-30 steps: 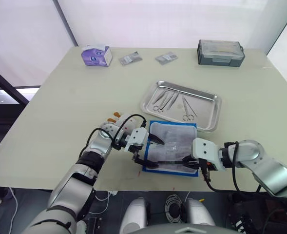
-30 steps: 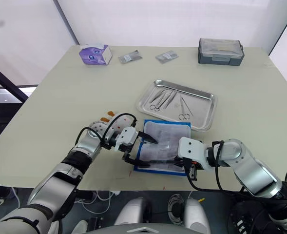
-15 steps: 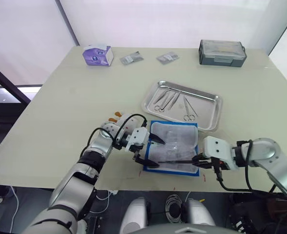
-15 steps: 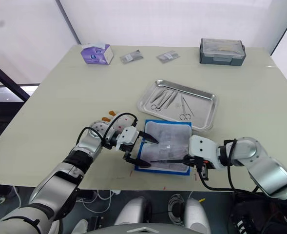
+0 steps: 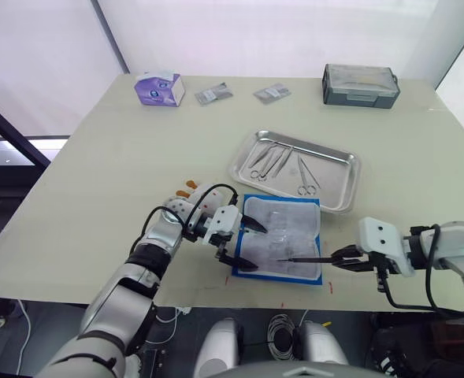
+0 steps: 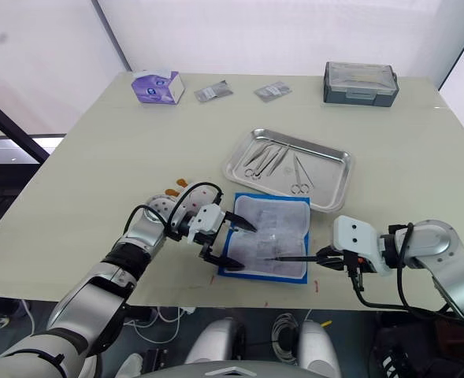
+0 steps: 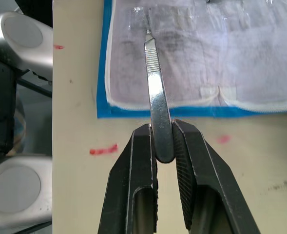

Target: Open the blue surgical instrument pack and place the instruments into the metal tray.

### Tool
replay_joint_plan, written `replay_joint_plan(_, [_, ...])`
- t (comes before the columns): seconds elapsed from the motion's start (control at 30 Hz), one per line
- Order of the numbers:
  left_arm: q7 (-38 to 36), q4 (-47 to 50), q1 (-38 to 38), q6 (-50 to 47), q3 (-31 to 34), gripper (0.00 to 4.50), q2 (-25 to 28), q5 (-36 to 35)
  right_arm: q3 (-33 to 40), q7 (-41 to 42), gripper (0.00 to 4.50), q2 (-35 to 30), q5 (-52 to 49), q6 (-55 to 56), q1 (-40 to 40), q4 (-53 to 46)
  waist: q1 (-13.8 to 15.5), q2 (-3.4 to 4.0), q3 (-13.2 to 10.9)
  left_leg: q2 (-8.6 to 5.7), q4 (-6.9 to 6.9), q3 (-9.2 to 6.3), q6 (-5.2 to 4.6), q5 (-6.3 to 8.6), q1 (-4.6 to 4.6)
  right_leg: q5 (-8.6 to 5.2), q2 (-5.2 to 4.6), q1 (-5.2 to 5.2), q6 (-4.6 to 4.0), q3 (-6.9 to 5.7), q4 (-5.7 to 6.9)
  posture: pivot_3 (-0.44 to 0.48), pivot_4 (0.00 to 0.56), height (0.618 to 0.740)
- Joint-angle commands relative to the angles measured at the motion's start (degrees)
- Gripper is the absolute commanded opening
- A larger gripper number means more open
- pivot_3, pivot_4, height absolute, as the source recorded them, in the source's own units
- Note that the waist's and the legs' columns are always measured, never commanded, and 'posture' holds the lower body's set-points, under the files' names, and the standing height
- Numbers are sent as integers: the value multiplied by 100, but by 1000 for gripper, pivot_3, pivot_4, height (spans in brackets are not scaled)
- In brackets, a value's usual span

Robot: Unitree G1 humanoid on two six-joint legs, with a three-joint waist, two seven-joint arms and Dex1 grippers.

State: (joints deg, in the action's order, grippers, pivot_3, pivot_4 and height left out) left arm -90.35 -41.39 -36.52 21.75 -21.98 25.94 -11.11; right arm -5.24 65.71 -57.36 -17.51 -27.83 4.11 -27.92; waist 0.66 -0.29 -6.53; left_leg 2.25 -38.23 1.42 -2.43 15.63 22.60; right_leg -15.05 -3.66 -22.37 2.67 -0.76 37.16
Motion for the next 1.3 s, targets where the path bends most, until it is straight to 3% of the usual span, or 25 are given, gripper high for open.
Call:
replay_joint_plan(0.03, [-83, -524, 254, 25, -240, 4500, 143, 610, 501, 47, 24, -126, -119, 239, -49, 47, 1, 0, 0, 0, 0, 0, 0, 0, 0, 0, 0, 0, 0, 0, 0, 0, 150, 727])
replay_joint_plan(0.47, [-96, -543, 255, 38, -237, 4500, 142, 606, 1536, 374, 24, -363, -290, 793, -881, 433, 1, 2, -2, 0, 1, 1, 0, 0, -2, 0, 1, 2, 1, 1, -4, 0, 150, 727])
replay_joint_plan(0.97, [-111, -518, 276, 23, -229, 4500, 162, 593, 1699, -870, 24, 596, -911, -111, -212, 360, 0, 14, -3, 0, 1, 0, 0, 0, -2, 2, 3, 3, 2, 1, -4, 0, 150, 727])
replay_joint_plan(1.3, [-106, -501, 279, 28, -214, 4500, 184, 595, 1429, -2246, 24, 1478, -872, -880, 351, 345, -5, 31, 4, 1, 3, 0, 0, 0, -4, 2, 4, 3, 2, 2, -3, 0, 150, 727])
